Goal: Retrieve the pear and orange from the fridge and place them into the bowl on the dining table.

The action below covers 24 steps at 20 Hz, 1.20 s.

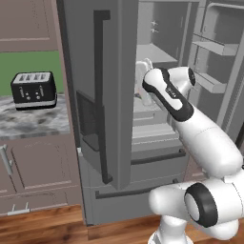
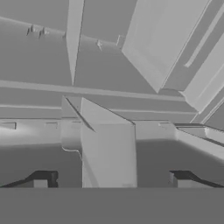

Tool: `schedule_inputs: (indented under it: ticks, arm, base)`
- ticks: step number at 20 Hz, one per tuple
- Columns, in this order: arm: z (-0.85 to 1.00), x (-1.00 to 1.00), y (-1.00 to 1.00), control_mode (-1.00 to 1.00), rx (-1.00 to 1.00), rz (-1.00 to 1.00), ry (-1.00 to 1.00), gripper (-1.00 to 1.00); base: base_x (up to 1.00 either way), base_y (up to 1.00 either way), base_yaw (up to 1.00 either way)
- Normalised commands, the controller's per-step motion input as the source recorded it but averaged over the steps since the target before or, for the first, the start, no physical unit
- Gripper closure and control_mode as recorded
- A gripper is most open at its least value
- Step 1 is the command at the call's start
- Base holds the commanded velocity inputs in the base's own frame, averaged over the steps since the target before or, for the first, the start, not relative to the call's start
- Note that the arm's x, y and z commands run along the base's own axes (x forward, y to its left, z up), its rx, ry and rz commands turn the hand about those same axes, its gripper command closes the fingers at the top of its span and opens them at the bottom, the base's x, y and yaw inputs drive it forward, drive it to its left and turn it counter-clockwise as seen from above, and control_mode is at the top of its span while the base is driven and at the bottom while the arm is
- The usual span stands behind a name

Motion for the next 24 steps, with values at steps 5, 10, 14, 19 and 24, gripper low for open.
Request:
schedule_inputs:
  ticks: [5, 10, 14, 19, 24]
  arm:
    - [-0.14, 0.56, 0.44, -1.0, 0.0, 0.0, 0.0, -1.0]
    - [-0.05, -0.01, 0.67, -1.0, 0.0, 0.01, 0.01, -1.0]
    - [0.0, -0.88, 1.0, -1.0, 0.0, 0.06, -0.02, -1.0]
    - [0.0, -1.0, 1.0, -1.0, -0.04, 0.06, -0.05, -1.0]
    - [0.03, -0.59, 1.0, -1.0, -0.05, 0.01, -0.02, -1.0]
  base:
    - [0.0, 0.0, 0.0]
    - [0.0, 0.0, 0.0]
    - [0.0, 0.0, 0.0]
    - [0.0, 0.0, 0.0]
    - [0.0, 0.0, 0.0]
